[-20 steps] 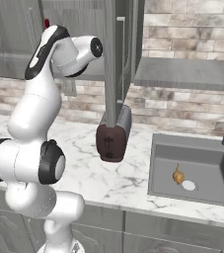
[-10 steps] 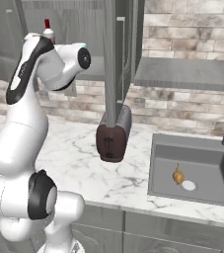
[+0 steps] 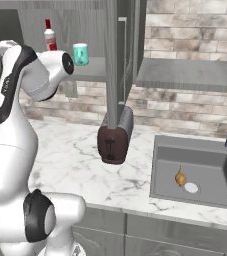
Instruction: Open the cabinet directly in front. Then move the liquor and the mug to the dining counter with the jar on it.
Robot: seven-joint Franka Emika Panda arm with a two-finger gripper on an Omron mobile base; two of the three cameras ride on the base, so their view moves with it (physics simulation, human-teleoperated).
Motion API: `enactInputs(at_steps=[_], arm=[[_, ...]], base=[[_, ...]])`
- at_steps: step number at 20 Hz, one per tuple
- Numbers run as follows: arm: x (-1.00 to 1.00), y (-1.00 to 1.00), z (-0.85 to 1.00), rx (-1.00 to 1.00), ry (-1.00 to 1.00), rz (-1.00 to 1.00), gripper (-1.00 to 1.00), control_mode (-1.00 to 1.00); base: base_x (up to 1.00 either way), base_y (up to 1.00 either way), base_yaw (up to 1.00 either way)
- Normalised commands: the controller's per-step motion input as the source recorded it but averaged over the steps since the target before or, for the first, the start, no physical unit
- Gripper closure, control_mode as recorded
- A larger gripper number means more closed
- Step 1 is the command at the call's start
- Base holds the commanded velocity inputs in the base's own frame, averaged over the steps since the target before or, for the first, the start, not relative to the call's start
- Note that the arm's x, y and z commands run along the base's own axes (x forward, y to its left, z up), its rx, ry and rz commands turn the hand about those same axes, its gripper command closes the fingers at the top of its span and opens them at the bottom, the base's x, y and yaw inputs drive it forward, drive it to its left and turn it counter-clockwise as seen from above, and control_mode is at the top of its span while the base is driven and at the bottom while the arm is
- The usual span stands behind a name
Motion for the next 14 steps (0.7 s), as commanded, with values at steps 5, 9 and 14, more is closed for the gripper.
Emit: enactInputs(at_steps=[5,9,14], arm=[[-0.51,1.0,-0.4,-0.07,0.2,0.19,-1.0,-1.0],[-0.34,1.0,-0.49,-0.09,0.18,0.13,-1.0,-1.0],[-0.22,1.0,-0.51,-0.07,0.08,0.03,-1.0,-1.0]], base=[[0.0,0.0,0.0],[0.0,0.0,0.0],[0.0,0.0,0.0]])
